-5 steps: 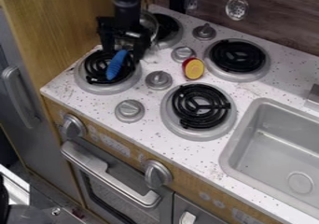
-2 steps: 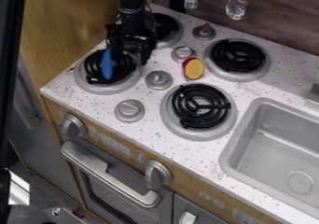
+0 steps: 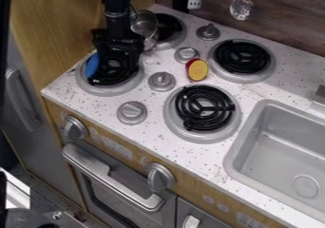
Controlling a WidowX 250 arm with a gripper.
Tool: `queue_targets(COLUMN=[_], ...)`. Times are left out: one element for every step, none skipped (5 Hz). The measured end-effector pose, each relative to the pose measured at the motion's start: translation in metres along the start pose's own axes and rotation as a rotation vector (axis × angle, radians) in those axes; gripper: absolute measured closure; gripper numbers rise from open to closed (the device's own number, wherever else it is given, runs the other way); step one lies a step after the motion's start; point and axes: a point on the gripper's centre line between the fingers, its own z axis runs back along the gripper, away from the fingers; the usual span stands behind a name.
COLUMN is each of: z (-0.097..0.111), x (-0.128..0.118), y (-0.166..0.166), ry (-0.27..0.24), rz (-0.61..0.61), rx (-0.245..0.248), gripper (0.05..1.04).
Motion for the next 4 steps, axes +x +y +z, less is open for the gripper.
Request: queue_targets(z=[0.027, 0.038, 0.040, 0.043], x=[0.003, 0.003, 0.003, 0.007], y=[-0.005, -0.005, 0.007, 0.021], ry=[-0.073, -0.101, -0.113, -0.122], rz=[-0.009, -0.011, 0.015, 0.041], rx=[-0.031, -0.053, -0.037, 0.006], gripper=[0.086, 0.086, 0.086, 0.086])
